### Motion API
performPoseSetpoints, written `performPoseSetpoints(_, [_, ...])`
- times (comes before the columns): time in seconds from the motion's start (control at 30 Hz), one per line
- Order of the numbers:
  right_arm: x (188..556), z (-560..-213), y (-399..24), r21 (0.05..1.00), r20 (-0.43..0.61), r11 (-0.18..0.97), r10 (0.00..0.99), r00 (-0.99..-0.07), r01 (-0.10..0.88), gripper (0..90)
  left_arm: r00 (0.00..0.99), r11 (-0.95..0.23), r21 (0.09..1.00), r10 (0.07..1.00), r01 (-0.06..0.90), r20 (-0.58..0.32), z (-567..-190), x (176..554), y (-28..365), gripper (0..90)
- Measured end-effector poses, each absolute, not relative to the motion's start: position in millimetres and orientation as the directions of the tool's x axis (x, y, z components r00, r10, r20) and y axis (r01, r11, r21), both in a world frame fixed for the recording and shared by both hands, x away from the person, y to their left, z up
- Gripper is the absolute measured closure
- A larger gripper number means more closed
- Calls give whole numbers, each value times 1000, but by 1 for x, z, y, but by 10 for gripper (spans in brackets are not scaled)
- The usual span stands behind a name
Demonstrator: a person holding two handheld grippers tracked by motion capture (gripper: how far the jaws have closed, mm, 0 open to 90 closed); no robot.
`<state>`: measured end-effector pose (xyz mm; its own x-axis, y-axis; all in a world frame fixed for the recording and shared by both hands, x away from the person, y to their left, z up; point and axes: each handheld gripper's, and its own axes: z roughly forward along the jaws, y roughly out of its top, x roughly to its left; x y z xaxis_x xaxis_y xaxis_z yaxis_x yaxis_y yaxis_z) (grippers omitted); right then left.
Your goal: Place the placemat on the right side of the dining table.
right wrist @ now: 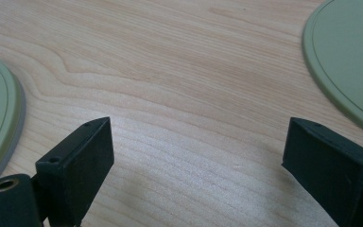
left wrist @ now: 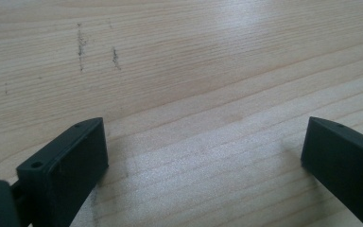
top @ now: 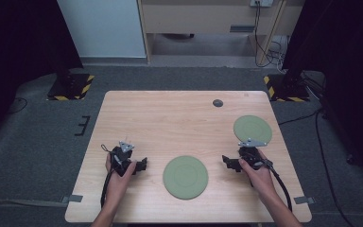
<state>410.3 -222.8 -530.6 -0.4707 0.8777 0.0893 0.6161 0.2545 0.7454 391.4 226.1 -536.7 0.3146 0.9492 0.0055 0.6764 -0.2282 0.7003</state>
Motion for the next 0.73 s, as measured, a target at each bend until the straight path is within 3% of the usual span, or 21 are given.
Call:
performPoseSetpoints(0.37, [409, -539, -215, 721, 3, 330, 878, -479, 610, 76, 319, -231, 700, 948, 675, 5, -537, 391, 226, 8])
performPoseSetpoints(0.73, [408, -539, -215, 705, 5, 335, 879, -477, 625, 4, 323, -234, 700, 946, 675, 4, -537, 391, 226, 7])
